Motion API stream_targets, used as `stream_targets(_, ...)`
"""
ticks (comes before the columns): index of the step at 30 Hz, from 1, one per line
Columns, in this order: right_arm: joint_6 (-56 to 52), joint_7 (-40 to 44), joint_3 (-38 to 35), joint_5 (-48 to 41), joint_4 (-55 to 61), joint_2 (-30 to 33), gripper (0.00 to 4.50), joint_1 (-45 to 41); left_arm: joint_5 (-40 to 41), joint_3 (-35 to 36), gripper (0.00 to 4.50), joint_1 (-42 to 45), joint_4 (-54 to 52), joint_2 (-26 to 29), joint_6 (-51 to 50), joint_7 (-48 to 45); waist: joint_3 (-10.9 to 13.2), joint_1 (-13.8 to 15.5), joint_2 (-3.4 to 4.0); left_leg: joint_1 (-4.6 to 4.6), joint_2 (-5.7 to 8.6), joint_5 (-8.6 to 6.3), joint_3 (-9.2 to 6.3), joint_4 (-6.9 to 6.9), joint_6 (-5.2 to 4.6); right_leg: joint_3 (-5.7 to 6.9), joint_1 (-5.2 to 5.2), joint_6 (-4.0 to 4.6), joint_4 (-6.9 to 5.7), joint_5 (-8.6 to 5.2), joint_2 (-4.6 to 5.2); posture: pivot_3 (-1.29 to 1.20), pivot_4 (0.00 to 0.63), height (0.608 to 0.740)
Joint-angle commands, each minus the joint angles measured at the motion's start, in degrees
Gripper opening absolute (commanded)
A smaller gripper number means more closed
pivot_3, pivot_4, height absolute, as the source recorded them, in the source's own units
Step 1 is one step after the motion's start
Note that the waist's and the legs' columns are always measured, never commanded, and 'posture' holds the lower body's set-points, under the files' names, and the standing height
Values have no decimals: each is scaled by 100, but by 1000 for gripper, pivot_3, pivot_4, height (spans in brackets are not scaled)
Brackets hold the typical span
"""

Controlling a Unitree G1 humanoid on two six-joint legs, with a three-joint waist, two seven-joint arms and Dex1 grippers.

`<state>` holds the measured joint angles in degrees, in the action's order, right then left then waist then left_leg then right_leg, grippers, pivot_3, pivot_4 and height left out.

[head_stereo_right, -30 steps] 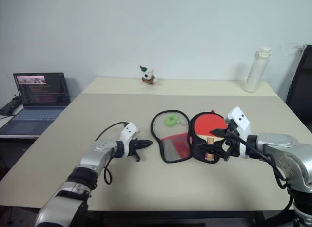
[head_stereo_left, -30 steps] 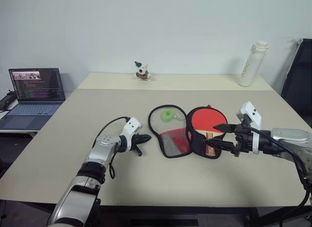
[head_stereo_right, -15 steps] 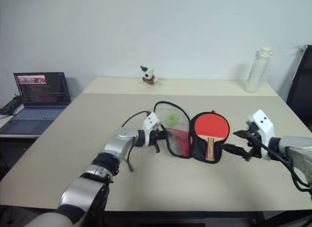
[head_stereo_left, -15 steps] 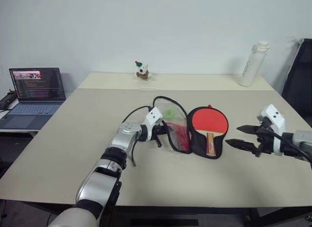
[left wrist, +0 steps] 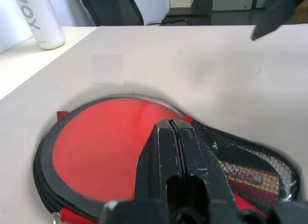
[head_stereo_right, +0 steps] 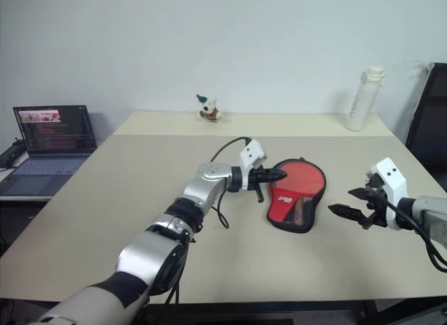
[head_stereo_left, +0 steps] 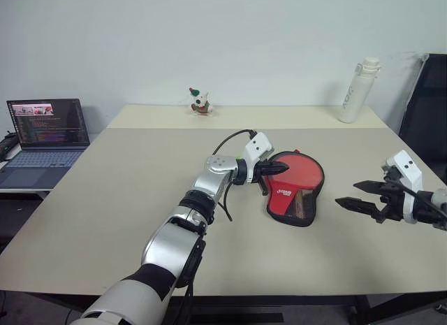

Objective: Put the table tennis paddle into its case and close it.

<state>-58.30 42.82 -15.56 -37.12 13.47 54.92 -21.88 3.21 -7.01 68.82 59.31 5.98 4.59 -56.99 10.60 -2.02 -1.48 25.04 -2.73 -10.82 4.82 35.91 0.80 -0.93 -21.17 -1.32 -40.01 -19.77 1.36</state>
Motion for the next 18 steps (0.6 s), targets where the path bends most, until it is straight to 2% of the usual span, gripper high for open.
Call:
stream_targets(1,-102,-252,91,75,-155,-161,4500,-235,135,159,5,-295,-560,322,52,-215,0,-3,1,0,0,0,0,-1,0,0,0,0,0,0,0,0,150,740)
stream_targets(8,-151,-796,658,383,-891,-989,4500,-831,803,385,5,-1836,-3100,1213,-1130,-765,-2,2,3,-1,-6,2,4,2,5,-2,-1,2,-4,1,3,0,150,740)
stream_targets(14,-64,-1475,756,882,-1873,-1700,4500,-1333,1450,875,5,-2825,-5144,1629,-2327,-129,-2,62,3,0,-3,3,-1,14,3,7,6,2,-9,1,13,0,150,740)
stream_targets(18,140,-1664,822,1225,-2349,-1858,4500,-1485,1729,1071,5,-3243,-6057,1822,-2876,231,-2,65,3,0,-1,3,-2,15,3,8,10,1,-11,1,16,0,150,740)
